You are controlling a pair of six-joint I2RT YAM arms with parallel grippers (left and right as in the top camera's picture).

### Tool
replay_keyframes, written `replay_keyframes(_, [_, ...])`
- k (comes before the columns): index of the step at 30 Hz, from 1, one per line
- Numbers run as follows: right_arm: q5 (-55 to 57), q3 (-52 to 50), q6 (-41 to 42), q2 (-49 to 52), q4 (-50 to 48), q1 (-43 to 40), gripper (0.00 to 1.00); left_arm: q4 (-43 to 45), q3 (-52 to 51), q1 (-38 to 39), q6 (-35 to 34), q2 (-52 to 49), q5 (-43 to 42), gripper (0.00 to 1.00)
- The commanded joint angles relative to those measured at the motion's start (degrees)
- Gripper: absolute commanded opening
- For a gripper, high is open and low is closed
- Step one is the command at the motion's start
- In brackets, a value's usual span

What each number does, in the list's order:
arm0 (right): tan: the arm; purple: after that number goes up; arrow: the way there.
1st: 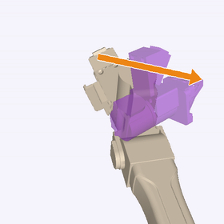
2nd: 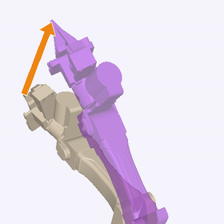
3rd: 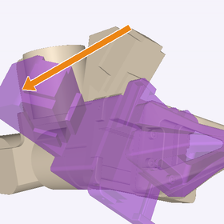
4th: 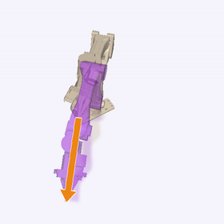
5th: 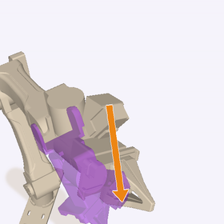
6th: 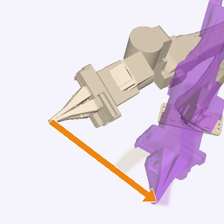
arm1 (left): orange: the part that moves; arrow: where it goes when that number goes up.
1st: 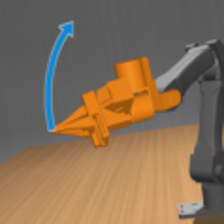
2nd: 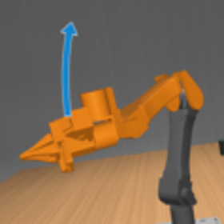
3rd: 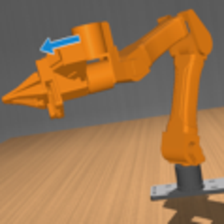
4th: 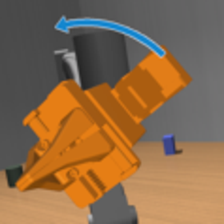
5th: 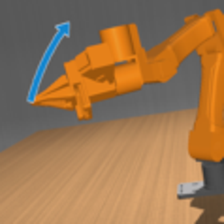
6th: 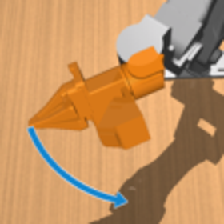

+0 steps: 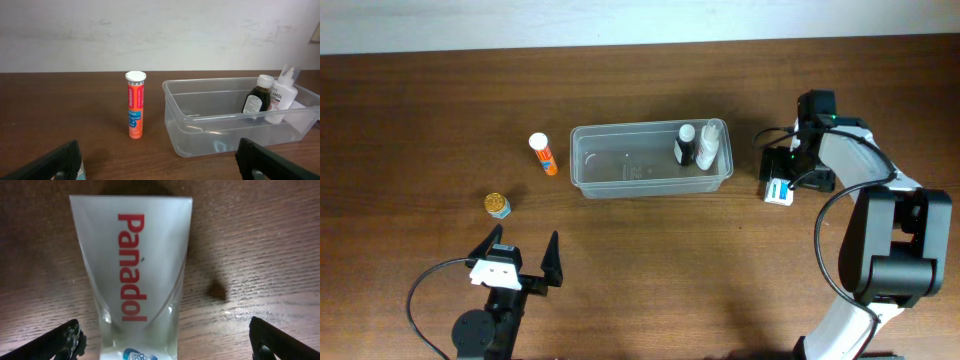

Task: Pack container
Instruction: 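Lower the right gripper around the Panadol box and close on it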

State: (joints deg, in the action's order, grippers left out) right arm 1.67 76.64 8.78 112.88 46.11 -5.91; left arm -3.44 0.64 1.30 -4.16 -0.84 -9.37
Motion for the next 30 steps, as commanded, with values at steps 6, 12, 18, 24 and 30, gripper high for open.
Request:
replay_keyframes(6, [0.1, -0.9, -0.4, 1.0, -0.5, 0.3, 0.99, -0.3, -0.1, -0.3, -0.3, 0.5, 0.4, 0.99])
replay_keyframes(12, [0.1, -1.6, -2.6, 1.3, -1.3, 0.3, 1.0, -0.3, -0.1, -0.3, -0.3, 0.5, 0.4, 0.99])
replay_keyframes(18, [0.1, -1.8, -2.6, 2.2, -1.8, 0.3, 1.0, -0.3, -0.1, -0.3, -0.3, 0.5, 0.4, 0.99])
replay_keyframes(24, [0.1, -1.8, -2.6, 2.2, -2.3, 0.3, 0.9, -0.3, -0.1, -0.3, -0.3, 0.5, 0.4, 0.99])
replay_keyframes(30, [0.1, -1.8, -2.6, 2.3, -2.7, 0.3, 0.73, -0.3, -0.1, -0.3, -0.3, 0.5, 0.4, 0.99])
